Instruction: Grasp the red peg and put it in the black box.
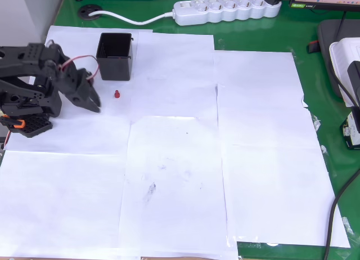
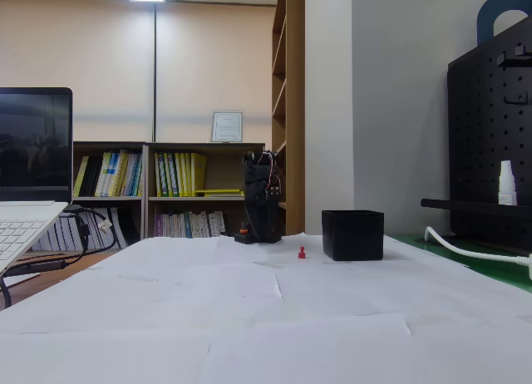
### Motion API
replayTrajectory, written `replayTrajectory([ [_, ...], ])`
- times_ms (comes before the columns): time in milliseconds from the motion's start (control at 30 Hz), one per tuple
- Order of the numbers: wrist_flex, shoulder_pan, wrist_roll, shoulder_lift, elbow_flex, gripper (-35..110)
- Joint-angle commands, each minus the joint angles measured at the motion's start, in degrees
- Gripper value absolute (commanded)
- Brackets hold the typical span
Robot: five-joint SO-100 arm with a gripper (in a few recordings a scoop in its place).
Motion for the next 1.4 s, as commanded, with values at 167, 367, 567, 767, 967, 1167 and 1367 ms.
replayTrajectory([
  [167,-2.11,-5.36,-1.23,3.08,1.58,0],
  [367,-18.54,-6.24,2.02,7.56,-5.19,7],
  [567,-20.92,-4.66,-3.43,18.11,-5.01,0],
  [767,-22.5,-6.94,-1.67,23.91,-4.57,0],
  [967,-22.24,-10.72,0.7,20.65,-6.94,0],
  [1167,-23.12,-15.47,2.37,18.9,-8.0,0],
  [1367,-29.44,-17.93,2.55,18.63,-9.93,0],
])
